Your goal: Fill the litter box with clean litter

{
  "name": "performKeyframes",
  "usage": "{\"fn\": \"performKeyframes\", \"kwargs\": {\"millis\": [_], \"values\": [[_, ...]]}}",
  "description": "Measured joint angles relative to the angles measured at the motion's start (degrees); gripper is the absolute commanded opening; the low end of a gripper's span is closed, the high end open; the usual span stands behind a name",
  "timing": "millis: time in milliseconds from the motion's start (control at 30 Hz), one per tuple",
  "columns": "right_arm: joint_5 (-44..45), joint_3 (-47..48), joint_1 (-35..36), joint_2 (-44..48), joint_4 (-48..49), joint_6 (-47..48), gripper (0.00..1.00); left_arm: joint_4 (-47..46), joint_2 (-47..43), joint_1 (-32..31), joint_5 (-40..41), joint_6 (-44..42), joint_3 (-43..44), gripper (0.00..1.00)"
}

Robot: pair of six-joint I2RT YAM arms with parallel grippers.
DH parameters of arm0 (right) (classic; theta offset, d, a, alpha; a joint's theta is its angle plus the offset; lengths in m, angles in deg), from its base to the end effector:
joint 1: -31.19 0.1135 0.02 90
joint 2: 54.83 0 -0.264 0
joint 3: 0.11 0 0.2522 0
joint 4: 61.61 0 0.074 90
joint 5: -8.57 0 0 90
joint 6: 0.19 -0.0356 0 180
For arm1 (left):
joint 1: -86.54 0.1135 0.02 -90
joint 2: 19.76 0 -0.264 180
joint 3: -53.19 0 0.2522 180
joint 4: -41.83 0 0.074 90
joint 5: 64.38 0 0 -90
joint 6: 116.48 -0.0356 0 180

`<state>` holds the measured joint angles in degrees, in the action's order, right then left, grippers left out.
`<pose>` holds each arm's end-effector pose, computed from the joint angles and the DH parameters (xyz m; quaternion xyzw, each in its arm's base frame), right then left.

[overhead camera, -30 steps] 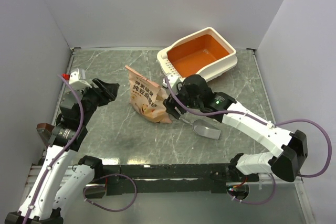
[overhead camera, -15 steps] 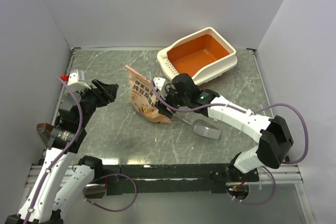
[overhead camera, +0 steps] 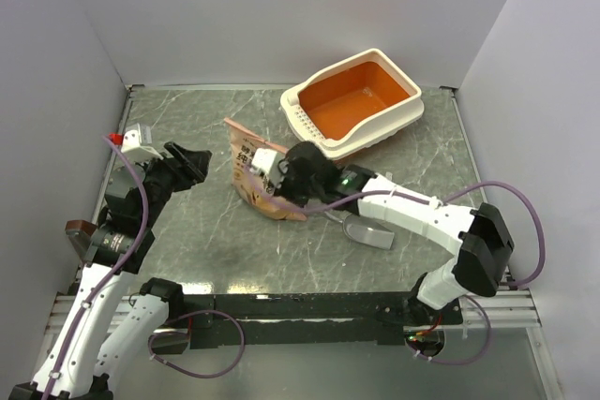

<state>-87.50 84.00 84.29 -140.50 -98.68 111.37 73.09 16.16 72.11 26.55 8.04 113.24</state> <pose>0.1997 0.2723 0.3016 -0.5640 0.7017 0.1635 0.4036 0.1407 -0.0356 0.3579 -0.1360 0.7373 -0.2686 0.6048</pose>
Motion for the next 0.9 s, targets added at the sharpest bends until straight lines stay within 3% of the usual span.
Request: {"fn": "performKeyframes", "kwargs": {"millis": [267,400,500,667,900], "values": [[32.8,1.7,12.3,-7.3,3.1,3.0,0.0,0.0,-0.5,0.0,0.7,-0.7,0.0,0.68],[39.8,1.7,12.3,-9.9,4.5,1.6,0.02,0.2,-0.5,0.0,0.8,-0.9,0.0,0.68],[41.6,1.7,12.1,-10.4,4.7,0.1,0.26,0.9,-0.5,0.0,0.9,-1.0,-0.1,0.68],[40.6,1.7,12.1,-9.4,5.3,-2.5,0.5,0.9,-0.5,0.0,1.0,-1.0,-0.1,0.68],[35.6,1.7,12.1,-0.7,0.9,-7.3,0.62,0.9,-0.4,0.0,0.8,-0.9,-0.2,0.68]]}}
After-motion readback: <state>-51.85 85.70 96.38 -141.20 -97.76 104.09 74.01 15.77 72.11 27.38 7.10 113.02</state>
